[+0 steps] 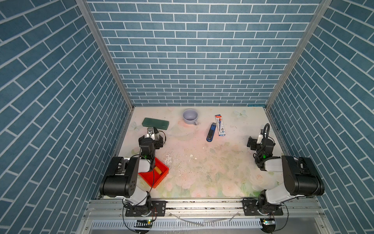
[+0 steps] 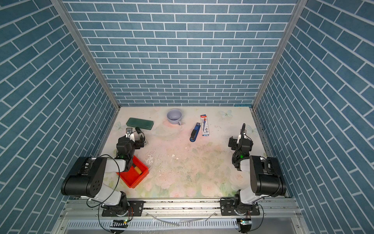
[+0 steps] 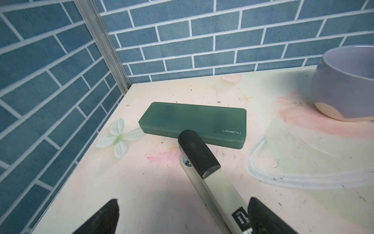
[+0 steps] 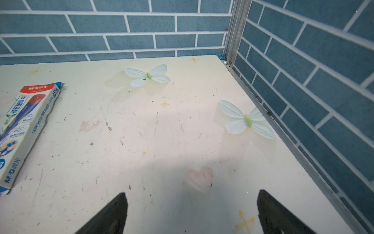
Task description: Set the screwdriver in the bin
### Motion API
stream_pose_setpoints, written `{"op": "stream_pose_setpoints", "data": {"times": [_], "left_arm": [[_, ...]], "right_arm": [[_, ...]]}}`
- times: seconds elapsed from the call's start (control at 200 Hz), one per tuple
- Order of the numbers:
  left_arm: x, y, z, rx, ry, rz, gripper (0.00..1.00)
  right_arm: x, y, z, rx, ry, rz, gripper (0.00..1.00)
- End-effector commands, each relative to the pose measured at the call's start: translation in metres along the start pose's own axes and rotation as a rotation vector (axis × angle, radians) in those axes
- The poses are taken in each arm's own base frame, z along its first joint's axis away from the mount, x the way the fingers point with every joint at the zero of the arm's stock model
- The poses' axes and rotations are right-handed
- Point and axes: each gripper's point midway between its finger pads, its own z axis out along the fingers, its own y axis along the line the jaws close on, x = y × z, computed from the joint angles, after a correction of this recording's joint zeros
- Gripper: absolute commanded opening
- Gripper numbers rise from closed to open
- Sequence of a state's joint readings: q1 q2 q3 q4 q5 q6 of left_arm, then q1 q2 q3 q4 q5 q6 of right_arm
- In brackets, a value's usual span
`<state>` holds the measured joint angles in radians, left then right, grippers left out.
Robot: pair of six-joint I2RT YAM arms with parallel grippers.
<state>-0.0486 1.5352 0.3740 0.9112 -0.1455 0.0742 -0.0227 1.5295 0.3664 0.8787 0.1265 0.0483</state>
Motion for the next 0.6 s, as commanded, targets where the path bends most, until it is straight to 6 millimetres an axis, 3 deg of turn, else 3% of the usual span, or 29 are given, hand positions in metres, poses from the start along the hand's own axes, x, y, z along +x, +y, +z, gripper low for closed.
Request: {"op": "stream_pose_setpoints", "data": {"times": [0.0, 0.595], "left_arm": [[0.0025, -0.0009, 0.0002, 0.009, 0.013, -0.010, 1.00], [0.0036, -0.0011, 0.0007, 0.011, 0.018, -0.006, 1.00]], "right_arm": [[-0.0059, 0.0008, 0.0051, -0.008, -0.001, 0.022, 0.98], [-0.0058, 0.0005, 0.0049, -0.008, -0.001, 0.023, 0.99]]}}
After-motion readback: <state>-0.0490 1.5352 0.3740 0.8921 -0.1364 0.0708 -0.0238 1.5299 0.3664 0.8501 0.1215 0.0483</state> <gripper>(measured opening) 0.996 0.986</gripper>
